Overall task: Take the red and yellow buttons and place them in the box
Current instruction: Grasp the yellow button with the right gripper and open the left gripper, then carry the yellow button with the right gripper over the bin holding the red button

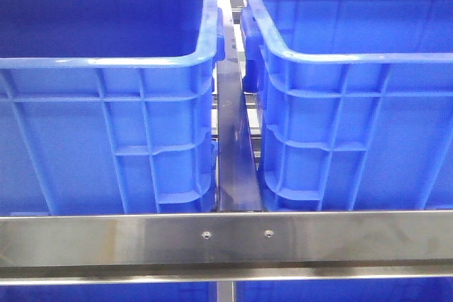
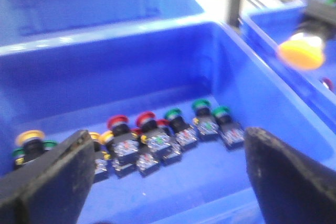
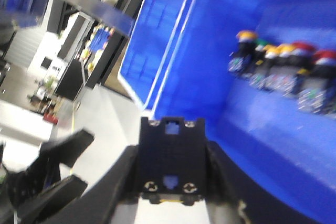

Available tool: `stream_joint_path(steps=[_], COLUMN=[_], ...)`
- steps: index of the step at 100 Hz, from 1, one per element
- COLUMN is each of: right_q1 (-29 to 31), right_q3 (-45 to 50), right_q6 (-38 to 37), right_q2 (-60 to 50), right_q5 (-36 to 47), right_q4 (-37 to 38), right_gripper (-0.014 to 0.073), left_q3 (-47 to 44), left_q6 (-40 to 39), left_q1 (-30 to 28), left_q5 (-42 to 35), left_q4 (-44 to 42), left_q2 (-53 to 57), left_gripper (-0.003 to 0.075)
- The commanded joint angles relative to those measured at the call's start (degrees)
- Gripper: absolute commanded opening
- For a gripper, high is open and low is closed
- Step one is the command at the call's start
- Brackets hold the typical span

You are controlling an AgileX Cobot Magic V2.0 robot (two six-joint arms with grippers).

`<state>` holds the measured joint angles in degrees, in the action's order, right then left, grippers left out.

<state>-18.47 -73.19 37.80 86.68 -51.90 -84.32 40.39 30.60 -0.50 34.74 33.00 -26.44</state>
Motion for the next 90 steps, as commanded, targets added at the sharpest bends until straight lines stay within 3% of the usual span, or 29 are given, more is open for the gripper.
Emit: stream_joint_path(steps=[1,50,64,90], right_q1=[3.79,24.12,27.06,27.02], right_q3=[-1.52,4.59,5.06,5.06], right_q6=[0.88,0.88,0.81,0.81], right_q2=[-2.76,-2.76,-2.4,1.02], right_q5=[-2.73,-3.25,0.11,9.81], right_q4=[-2.97,-2.96,-3.01,-5.08], right_gripper=[0.012,0.012,0.012,0.012], left_q3=[-0.32,-3.11,-3.11,-3.11], left_q6=[-3.19,-3.54,-3.54,-3.54], left_q1=[-0.11,-0.11,-0.11,-0.11], left_q5=[-6.19,-9.05,-9.05,-9.05], left_q4=[-0.6,-2.11,-2.11,-2.11], left_q2=[2.26,7.24,7.24,7.24], left_gripper=[0.0536,0.0536,0.0536,0.0536])
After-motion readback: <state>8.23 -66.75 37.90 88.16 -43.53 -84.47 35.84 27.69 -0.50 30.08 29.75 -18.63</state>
